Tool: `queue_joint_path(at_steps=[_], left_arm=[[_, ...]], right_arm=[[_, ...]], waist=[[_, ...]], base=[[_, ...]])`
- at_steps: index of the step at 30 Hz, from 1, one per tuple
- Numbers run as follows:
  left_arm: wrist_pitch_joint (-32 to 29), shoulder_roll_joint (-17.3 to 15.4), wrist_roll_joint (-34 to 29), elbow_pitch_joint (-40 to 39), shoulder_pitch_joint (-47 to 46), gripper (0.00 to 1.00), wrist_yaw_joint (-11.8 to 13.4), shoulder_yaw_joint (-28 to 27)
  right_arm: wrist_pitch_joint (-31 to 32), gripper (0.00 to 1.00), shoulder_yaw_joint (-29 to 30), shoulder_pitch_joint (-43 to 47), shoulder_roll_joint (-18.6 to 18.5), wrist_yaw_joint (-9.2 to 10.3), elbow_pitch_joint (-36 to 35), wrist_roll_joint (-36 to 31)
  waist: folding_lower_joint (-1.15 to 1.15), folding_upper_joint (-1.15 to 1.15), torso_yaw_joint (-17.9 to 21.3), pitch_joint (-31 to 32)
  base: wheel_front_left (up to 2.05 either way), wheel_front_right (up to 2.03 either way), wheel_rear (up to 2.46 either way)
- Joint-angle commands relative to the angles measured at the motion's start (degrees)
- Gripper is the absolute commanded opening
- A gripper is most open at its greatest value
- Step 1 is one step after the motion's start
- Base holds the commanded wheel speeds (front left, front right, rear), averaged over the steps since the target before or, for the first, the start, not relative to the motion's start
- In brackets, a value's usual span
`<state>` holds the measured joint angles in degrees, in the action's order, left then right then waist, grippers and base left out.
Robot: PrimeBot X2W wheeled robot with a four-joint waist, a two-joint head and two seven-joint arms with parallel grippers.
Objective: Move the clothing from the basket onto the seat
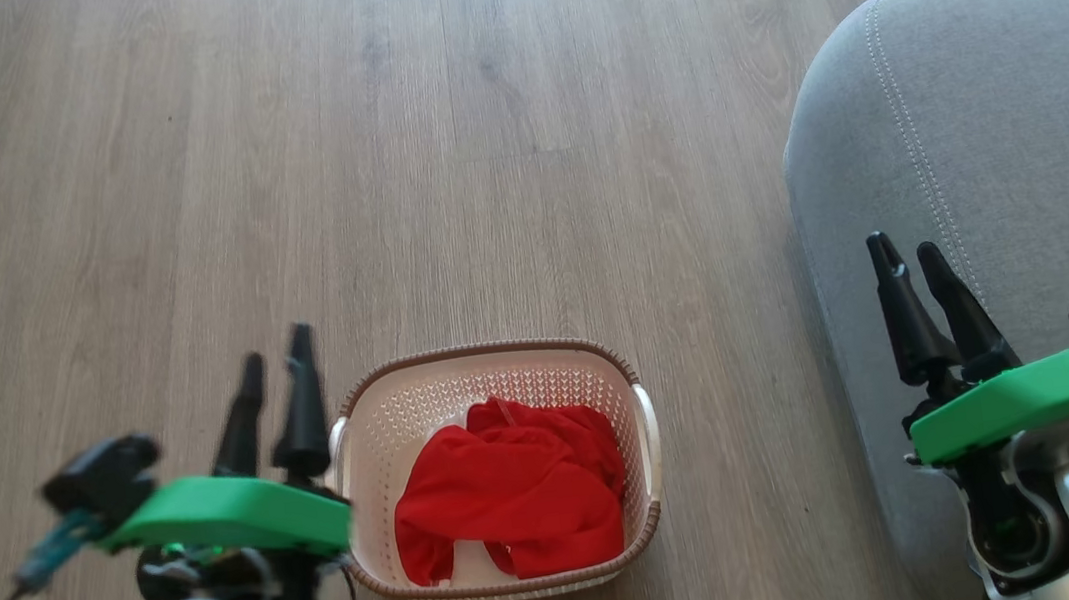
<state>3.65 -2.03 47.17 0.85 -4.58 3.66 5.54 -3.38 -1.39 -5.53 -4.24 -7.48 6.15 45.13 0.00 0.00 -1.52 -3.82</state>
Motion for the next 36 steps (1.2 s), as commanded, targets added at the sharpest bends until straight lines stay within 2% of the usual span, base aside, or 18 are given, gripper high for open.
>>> queue_joint_path(at_steps=[1,10,11,17,22,25,27,29,32,36], left_arm=[[0.71,-0.93,-2.76,-2.02,-2.87,1.00,1.21,0.53],[2.22,-5.74,-10.94,3.02,-4.60,1.00,11.43,11.30],[2.55,-6.28,-12.11,3.22,-5.32,1.00,14.22,12.62],[3.55,-8.62,-16.86,-0.24,-7.93,1.00,23.72,16.79],[4.39,-11.42,-21.04,-4.38,-9.77,1.00,34.45,20.63],[4.90,-12.90,-21.76,-5.27,-10.74,1.00,38.25,24.00],[5.23,-13.08,-20.99,-5.24,-11.20,1.00,39.02,25.66],[5.57,-13.00,-20.38,-4.98,-11.53,1.00,38.47,26.54],[6.07,-12.16,-20.04,-4.46,-11.37,1.00,36.58,26.31],[6.74,-10.41,-20.54,-3.24,-10.02,1.00,32.65,23.63]], right_arm=[[-0.82,1.00,-0.98,-2.98,-1.33,-0.01,-2.31,-2.11],[-2.35,1.00,-3.31,-3.06,-1.75,-0.01,-0.38,-7.28],[-2.68,1.00,-3.68,-3.35,-1.80,-0.01,-0.56,-8.59],[-3.71,1.00,-4.56,-4.21,-1.50,-0.01,-2.43,-12.48],[-4.56,1.00,-3.88,-4.15,-0.62,-0.01,-3.16,-14.88],[-5.07,1.00,-4.24,-4.18,-0.46,-0.01,-3.27,-16.10],[-5.41,1.00,-4.38,-4.08,-0.34,-0.01,-2.79,-16.66],[-5.75,1.00,-4.52,-4.16,-0.28,-0.01,-2.26,-17.25],[-6.26,1.00,-5.09,-4.30,-0.46,-0.01,-1.47,-18.33],[-6.94,1.00,-4.91,-4.53,-0.44,-0.01,-0.52,-20.35]], waist=[[0.00,0.00,0.01,0.00],[0.00,0.00,-0.12,0.02],[0.00,0.00,-0.18,-0.06],[0.00,0.00,-0.20,-0.58],[0.00,0.00,-0.12,-0.84],[0.00,0.00,-0.08,-1.07],[0.00,0.00,-0.11,-1.29],[0.00,0.00,-0.18,-1.54],[0.00,0.00,-0.28,-1.89],[0.00,0.00,-0.37,-2.28]], base=[[0.00,0.00,0.00],[0.00,0.00,0.00],[0.00,0.00,0.00],[0.00,0.00,0.00],[0.00,0.00,0.00],[0.00,0.00,0.00],[0.00,0.00,0.00],[0.00,0.00,0.00],[0.00,0.00,0.00],[0.00,0.00,0.00]])
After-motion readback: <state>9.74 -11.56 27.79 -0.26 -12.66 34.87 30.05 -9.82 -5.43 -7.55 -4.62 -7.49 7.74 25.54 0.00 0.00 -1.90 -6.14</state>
